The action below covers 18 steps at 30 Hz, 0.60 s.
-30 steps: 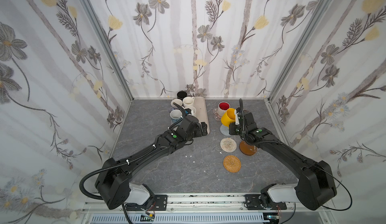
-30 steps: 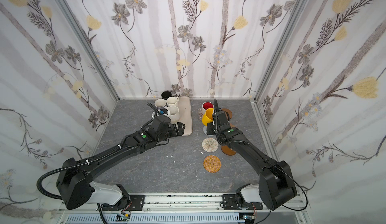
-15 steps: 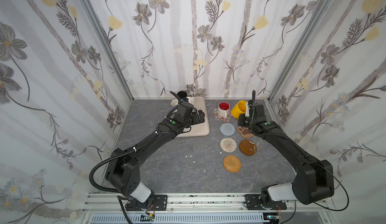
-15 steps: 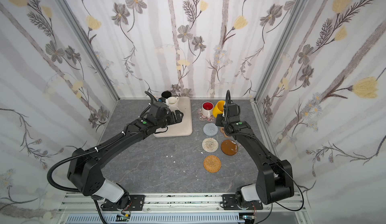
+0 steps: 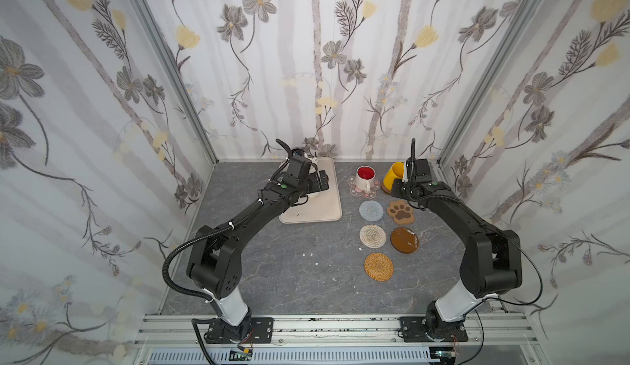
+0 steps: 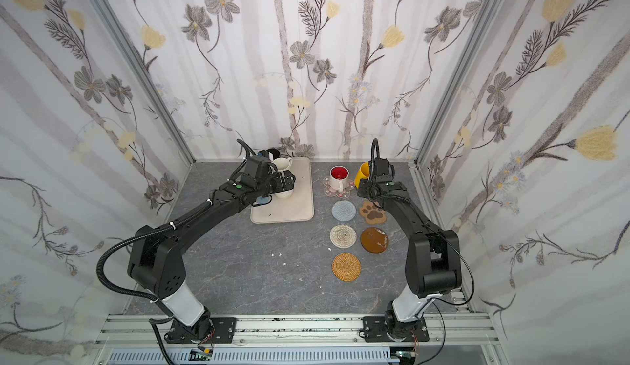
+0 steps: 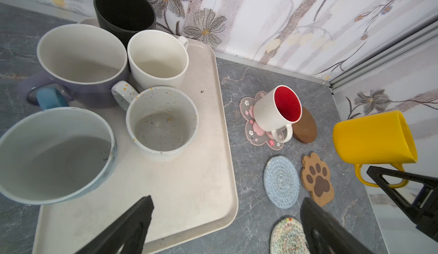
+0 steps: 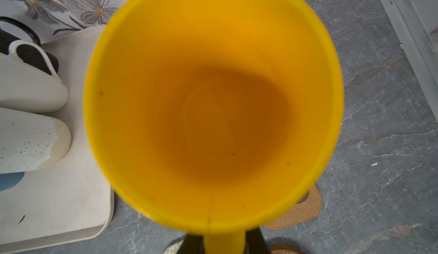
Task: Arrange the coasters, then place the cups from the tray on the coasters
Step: 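Lift the yellow mug and carry it toward the dark brown coaster with right gripper, then lower the yellow mug onto the dark brown round coaster with right gripper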
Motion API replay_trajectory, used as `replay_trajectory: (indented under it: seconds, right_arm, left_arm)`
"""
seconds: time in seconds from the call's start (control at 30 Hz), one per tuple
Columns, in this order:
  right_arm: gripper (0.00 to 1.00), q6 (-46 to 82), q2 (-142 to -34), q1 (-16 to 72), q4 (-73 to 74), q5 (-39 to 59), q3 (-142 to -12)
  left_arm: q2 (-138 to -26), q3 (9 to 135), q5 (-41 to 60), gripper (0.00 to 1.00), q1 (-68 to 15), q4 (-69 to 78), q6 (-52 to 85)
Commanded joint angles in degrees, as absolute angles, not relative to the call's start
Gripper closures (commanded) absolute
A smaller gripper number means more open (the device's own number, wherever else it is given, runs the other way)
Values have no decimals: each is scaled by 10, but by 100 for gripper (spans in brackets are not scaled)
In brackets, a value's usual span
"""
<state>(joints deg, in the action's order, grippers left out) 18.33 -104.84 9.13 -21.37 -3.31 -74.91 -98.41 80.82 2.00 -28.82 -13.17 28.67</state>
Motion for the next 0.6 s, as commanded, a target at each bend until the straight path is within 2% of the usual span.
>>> replay_trajectory:
  seconds: [0.0, 0.57]
  right_arm:
    - [100, 169, -1076, 86, -190, -51, -782]
    - [100, 145, -1256, 66, -262, -74, -981]
  left_arm:
    - [-998, 823, 32, 0, -281, -131, 277]
    - [-1039, 845, 42, 0, -240, -136, 269]
